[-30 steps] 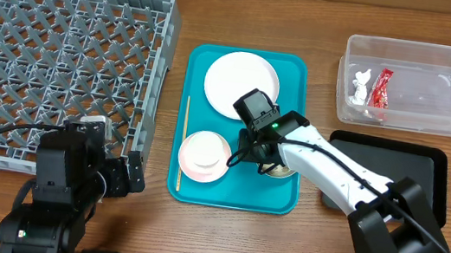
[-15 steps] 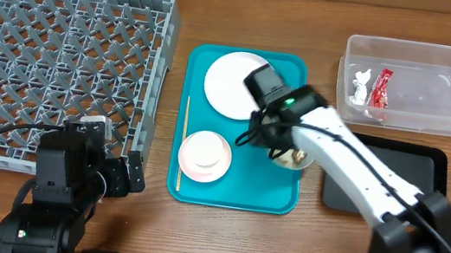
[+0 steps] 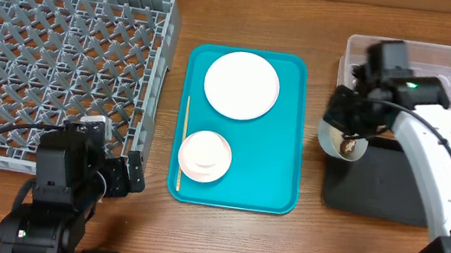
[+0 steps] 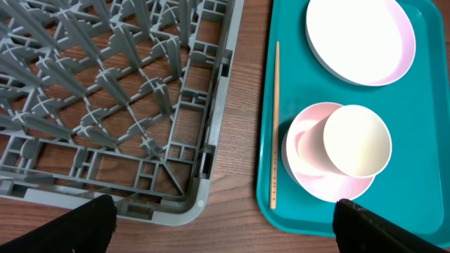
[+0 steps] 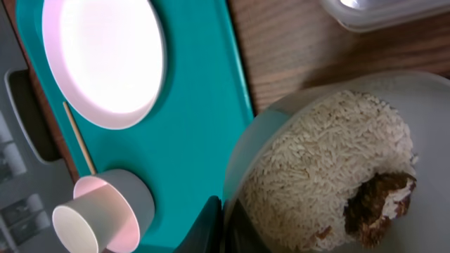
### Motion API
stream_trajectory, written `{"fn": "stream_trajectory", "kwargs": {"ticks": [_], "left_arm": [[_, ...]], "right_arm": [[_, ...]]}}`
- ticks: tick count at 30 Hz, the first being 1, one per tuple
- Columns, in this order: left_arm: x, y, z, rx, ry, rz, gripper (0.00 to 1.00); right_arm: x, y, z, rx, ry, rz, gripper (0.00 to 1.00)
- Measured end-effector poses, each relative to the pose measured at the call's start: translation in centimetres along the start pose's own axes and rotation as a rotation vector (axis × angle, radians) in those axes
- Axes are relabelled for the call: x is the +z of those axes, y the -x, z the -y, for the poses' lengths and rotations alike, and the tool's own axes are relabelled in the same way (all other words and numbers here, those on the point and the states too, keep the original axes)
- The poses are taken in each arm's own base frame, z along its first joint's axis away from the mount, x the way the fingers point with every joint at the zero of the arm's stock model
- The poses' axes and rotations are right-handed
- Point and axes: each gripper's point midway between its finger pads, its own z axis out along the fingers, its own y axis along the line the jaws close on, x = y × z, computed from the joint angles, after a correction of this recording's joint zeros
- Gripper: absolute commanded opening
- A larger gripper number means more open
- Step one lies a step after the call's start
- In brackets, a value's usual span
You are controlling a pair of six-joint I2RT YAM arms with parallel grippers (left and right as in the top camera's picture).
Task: Sort waste into correct bins and load items into the dishwasher
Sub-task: 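Tip the bowl over the black tray to dump the rice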
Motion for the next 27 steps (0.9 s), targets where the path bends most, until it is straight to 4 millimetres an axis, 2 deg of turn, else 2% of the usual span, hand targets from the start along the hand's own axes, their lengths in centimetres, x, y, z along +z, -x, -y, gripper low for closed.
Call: {"fn": "stream_trajectory", "kwargs": {"ticks": [5,10,19,27], "left_arm": [[0.0,0.0,0.0,0.000,0.000,0.000,1.00],[0.0,0.0,0.0,0.000,0.000,0.000,1.00],[0.0,0.0,0.0,0.000,0.000,0.000,1.00],[0.0,0.0,0.0,0.000,0.000,0.000,1.00]], "right_arm": [[1.2,-0.4,3.5,0.057,0.139,-0.062,0.04],[0.8,-0.5,6.2,0.109,0.287,-0.067,0.04],[-2.3,0.8,10.2,0.274,0.627,0.058,0.04],[-5.1,1.2,11.2,0.355,0.845,0.138,0.04]]}}
